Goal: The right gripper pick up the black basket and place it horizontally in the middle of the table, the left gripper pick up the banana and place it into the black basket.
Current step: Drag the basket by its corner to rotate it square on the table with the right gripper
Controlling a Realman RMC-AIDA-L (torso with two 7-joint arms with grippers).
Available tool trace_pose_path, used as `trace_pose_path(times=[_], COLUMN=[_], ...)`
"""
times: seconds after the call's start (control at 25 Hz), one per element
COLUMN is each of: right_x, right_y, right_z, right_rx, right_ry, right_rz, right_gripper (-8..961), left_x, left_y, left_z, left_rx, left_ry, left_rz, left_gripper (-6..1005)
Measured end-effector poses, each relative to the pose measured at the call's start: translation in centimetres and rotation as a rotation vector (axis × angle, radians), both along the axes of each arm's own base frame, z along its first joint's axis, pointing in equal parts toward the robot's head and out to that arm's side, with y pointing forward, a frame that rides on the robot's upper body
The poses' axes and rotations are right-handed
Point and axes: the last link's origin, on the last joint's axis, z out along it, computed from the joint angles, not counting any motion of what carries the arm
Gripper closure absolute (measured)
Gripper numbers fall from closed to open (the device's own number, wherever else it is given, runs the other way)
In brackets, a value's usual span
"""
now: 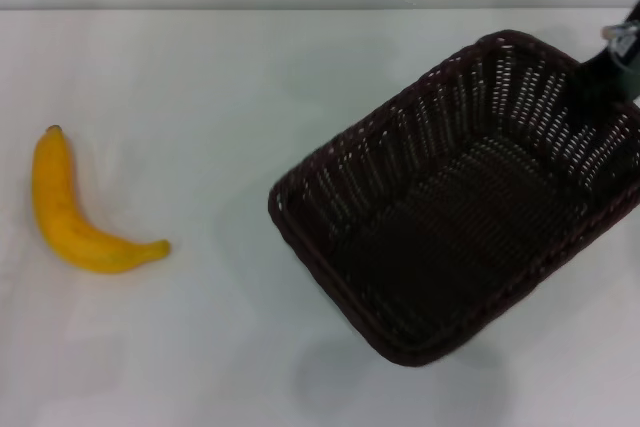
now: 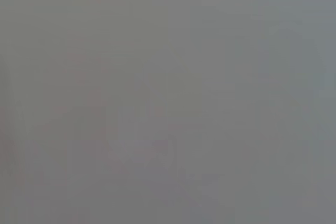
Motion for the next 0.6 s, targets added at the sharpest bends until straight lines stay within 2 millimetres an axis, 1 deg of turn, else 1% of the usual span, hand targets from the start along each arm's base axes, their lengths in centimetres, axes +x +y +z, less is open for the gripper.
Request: trace_pose_path(times=[0.2, 0.28, 0.44, 0.6], right_x=[2.4, 3.0, 3.3, 3.6], right_y=[-1.3, -2.0, -3.5, -4.3], right_z=[2.0, 2.3, 1.7, 1.3], right_rx=[0.082, 0.097, 0.081, 0.068], right_ry=[0.073, 0.084, 0.123, 0.199], right_rz=[-0.122, -0.147, -0.189, -0.220], right_gripper=[765, 767, 775, 793], left_x=[0.2, 0.3, 0.4, 0.6], left_y=[0.8, 1.4, 2.4, 3.4], left_z=[0.6, 0.7, 0.8, 1.1], left_rx=[0.006, 0.002, -0.010, -0.024], left_ry=[0.007, 0.007, 0.004, 0.008], left_rz=[-0.009, -0.012, -0.009, -0.005], left_gripper=[127, 127, 127, 127])
